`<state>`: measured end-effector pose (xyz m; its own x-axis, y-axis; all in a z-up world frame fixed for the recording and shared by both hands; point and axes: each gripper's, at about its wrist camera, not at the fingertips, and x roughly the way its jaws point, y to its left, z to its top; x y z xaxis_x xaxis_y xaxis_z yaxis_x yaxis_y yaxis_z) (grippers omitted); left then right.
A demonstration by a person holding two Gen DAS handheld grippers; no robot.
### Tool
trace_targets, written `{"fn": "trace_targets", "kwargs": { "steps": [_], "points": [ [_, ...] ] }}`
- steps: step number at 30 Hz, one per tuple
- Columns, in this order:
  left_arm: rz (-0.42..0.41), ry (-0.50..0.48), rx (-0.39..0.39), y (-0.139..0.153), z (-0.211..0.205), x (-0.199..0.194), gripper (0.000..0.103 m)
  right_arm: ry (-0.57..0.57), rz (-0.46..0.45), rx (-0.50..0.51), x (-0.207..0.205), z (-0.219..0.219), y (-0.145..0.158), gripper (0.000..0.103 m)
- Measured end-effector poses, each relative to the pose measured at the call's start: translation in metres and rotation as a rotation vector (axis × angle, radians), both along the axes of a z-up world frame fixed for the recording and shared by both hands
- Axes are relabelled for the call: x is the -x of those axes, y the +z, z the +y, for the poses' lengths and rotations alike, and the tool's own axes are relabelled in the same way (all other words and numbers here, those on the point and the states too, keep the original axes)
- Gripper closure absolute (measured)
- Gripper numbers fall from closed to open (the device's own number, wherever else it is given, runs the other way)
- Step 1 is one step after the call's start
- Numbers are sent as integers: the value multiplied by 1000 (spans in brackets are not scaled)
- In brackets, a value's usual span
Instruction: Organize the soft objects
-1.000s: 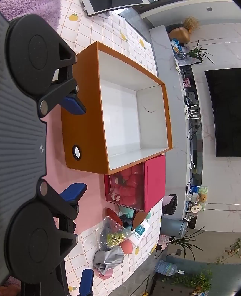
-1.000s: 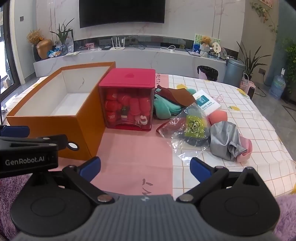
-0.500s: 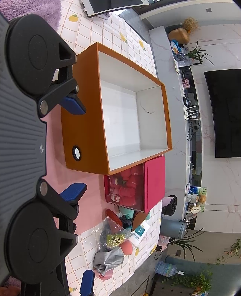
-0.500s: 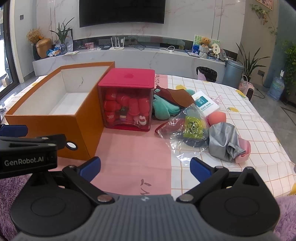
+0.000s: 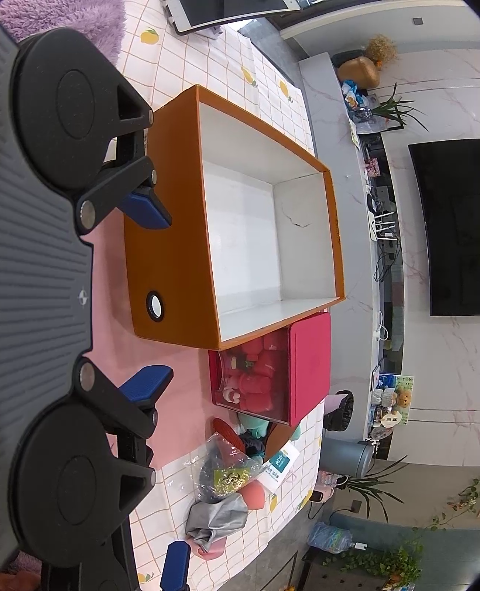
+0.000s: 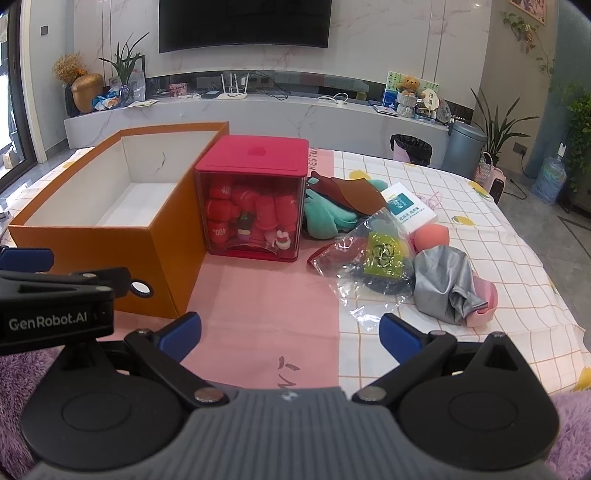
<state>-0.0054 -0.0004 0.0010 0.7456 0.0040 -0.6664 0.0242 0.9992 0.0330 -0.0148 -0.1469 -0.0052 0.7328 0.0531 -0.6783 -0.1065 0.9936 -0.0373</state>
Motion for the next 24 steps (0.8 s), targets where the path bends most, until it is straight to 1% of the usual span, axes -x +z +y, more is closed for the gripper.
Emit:
{"fn": "trace_targets", "kwargs": {
  "steps": [24],
  "points": [
    [5, 1, 5, -2, 0, 0, 5, 0, 1, 3, 0, 0, -1, 3]
  ]
}}
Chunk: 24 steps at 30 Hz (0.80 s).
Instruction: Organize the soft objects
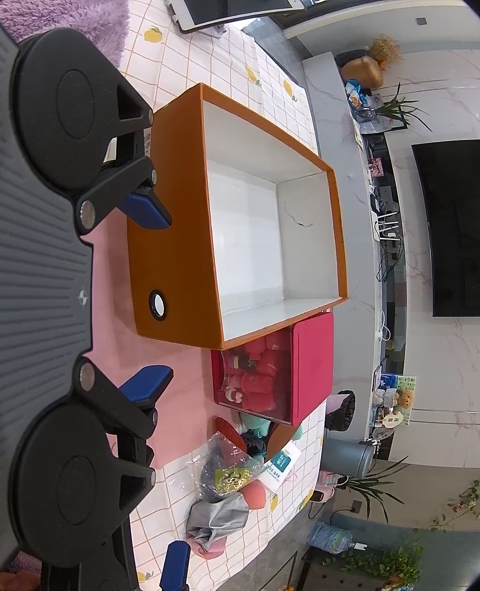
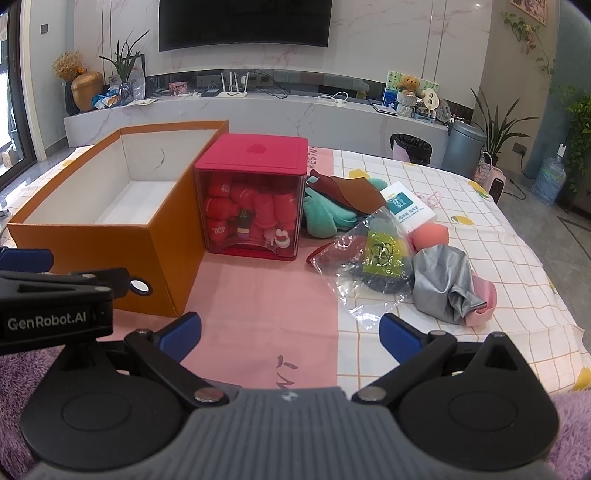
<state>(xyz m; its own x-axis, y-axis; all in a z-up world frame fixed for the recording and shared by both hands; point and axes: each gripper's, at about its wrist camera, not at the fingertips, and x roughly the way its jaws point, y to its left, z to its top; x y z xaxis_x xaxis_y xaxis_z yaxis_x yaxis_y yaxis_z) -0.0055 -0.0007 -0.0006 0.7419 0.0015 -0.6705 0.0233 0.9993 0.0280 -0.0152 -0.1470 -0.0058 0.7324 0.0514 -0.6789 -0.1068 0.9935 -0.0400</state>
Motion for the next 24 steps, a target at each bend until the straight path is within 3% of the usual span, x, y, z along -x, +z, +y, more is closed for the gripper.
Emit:
{"fn": "trace_targets", "kwargs": {
  "steps": [17, 24],
  "points": [
    [12, -4, 3, 1, 0, -2, 5, -6, -4, 19, -1, 0, 1, 3],
    [11, -12, 28, 6, -1, -6, 5, -84, -32, -5, -4, -14, 5, 3]
  ]
}}
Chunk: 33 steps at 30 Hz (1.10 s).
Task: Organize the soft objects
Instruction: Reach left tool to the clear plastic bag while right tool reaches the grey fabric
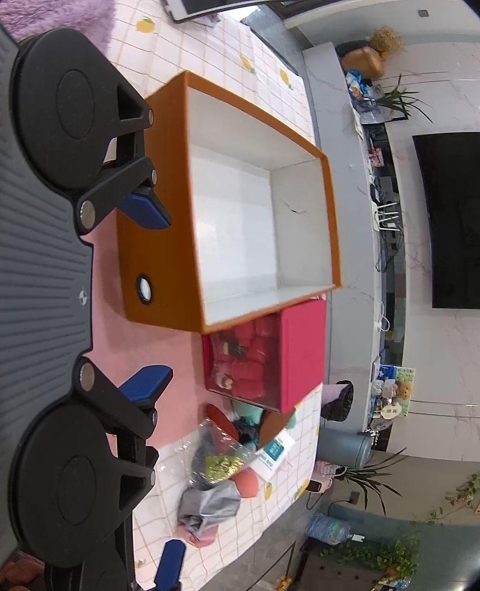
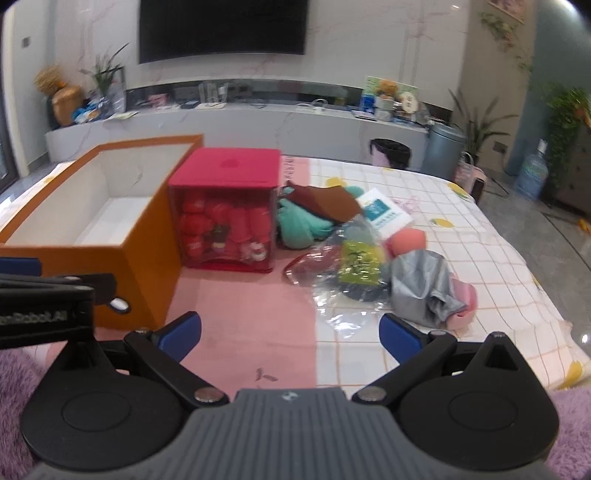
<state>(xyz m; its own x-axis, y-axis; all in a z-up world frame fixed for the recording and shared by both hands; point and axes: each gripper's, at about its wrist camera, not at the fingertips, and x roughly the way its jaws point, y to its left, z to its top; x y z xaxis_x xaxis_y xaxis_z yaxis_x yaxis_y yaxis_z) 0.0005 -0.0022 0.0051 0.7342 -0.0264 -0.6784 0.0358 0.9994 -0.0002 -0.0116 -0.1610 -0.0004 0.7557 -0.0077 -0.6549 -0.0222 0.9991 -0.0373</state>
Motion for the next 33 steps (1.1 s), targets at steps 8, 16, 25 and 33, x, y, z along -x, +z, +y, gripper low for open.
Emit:
{"fn": "trace_targets", "kwargs": {
  "steps": [8, 16, 25, 33],
  "points": [
    [-56, -48, 14, 18, -13, -10, 5, -125, -55, 78, -10, -25, 10, 3],
    [-66, -152, -65, 20, -45, -24, 5, -183, -30, 168, -50, -69, 26, 3],
    [-47, -454, -194, -8, -114, -48, 5, -247, 195, 78, -139, -136, -3, 3],
    [-88, -627, -269, -53, -166, -71, 6, -220, 335, -125, -175, -162, -44, 6]
  ]
}}
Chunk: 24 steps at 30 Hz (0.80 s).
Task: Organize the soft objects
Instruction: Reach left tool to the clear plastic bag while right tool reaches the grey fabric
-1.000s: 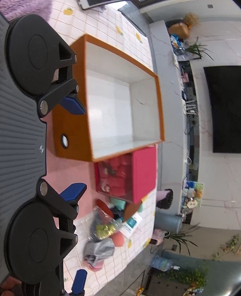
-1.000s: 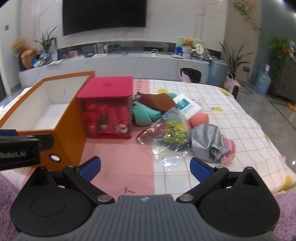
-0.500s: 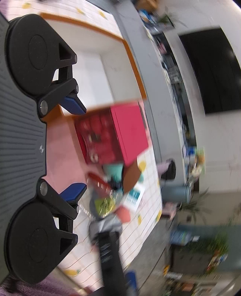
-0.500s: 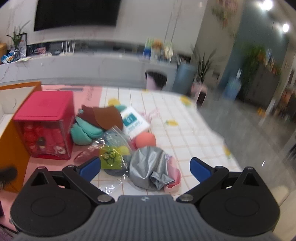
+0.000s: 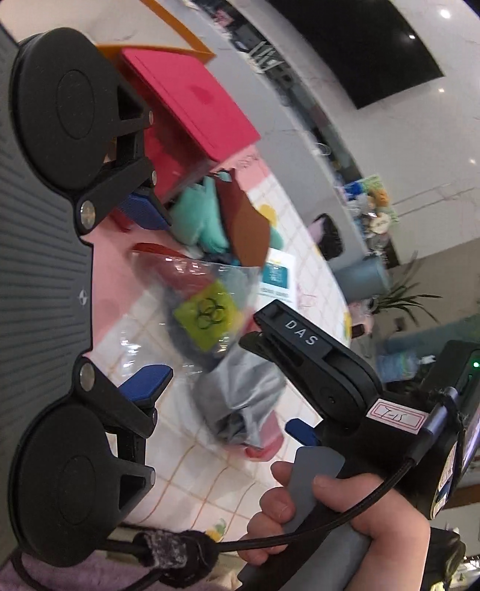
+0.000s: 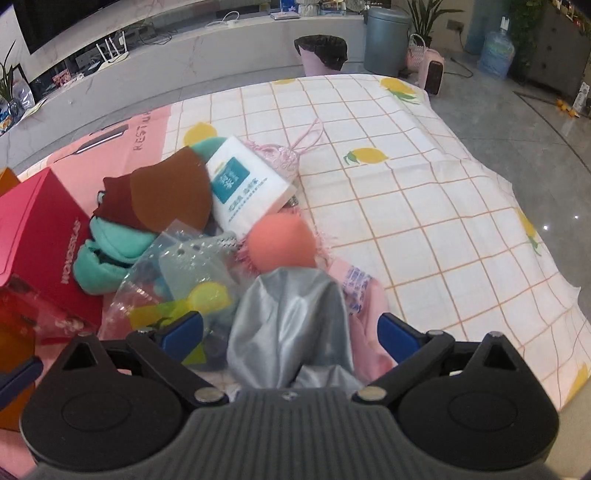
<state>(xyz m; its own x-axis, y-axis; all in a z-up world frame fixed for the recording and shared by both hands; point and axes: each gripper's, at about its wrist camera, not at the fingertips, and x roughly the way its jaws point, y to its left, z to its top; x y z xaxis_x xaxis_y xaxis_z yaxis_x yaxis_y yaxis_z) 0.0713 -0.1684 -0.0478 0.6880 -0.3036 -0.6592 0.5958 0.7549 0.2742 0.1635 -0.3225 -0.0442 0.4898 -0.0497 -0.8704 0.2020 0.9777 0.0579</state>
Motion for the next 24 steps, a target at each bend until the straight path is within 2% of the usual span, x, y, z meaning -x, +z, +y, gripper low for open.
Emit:
{"fn": "trace_targets", "kwargs": {
  "steps": [4, 6, 10, 13, 15, 16, 18, 19, 22, 24],
  "points": [
    [-54, -22, 28, -14, -4, -9, 6, -15, -20, -22, 3, -5, -2, 7],
    [-75, 0, 50, -18, -1, -14, 6, -19, -27, -43, 6, -7, -2, 9],
    [-51, 14, 134, -23, 11, -24, 6, -2, -28, -37, 12, -5, -5, 15],
    [6, -21, 194, -27, 19, -32, 6, 11, -23, -33, 11, -2, -8, 35],
    [50, -8, 212, -32, 19, -40, 6, 27, -16, -51, 10, -1, -10, 37],
    [62, 5, 215, -34, 19, -43, 7, 35, -15, -54, 9, 0, -11, 43],
    [67, 22, 221, -37, 18, -48, 16, 41, -14, -58, 9, 0, -13, 53],
    [67, 25, 226, -38, 17, -49, 17, 38, -14, -63, 9, -1, -13, 54],
    [24, 33, 264, -38, 20, -46, 29, 35, -16, -81, 12, -5, -13, 62],
    [-3, 32, 262, -38, 20, -43, 43, 24, -19, -94, 14, -7, -12, 63]
  ]
}}
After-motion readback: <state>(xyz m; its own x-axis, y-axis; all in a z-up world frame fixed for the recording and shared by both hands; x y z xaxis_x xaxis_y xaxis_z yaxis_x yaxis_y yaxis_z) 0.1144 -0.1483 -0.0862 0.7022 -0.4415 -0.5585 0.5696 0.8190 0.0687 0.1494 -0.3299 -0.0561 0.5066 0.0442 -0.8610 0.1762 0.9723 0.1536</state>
